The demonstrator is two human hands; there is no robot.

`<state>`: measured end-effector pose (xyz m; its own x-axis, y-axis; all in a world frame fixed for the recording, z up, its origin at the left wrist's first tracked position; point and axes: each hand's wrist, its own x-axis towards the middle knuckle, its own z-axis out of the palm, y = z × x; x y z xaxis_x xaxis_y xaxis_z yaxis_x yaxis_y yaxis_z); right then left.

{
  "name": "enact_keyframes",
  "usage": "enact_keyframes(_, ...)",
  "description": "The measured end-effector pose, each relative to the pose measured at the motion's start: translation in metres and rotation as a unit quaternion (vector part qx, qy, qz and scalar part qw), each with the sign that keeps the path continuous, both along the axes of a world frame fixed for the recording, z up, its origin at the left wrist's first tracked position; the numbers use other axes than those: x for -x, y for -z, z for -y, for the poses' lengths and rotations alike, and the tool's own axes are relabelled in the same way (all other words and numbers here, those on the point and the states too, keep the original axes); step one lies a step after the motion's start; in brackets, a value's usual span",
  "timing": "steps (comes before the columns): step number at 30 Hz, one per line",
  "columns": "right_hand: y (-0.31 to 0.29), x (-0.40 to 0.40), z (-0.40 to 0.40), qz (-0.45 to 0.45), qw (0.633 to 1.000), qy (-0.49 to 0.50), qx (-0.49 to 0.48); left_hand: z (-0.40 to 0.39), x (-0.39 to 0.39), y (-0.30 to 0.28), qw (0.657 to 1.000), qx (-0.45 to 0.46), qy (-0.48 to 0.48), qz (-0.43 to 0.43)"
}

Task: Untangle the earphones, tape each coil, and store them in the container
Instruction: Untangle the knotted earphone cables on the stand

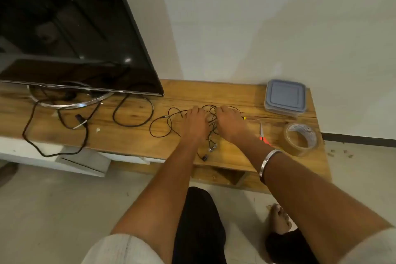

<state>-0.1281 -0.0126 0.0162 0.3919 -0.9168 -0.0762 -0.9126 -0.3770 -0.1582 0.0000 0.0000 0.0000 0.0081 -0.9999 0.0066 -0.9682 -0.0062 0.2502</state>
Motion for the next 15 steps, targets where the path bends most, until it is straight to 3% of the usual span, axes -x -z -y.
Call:
enact_keyframes(7, 0.019, -0.010, -0.006, 0.013, 0.999, -0.034, -0.026, -0.009, -0.007, 0.025, 0.997, -0.077, 0.016, 0.005)
enact_keyframes(15, 0.028, -0.013, -0.004, 0.015, 0.996, -0.020, -0.087, -0.010, -0.012, 0.043, 0.996, -0.079, 0.028, -0.013)
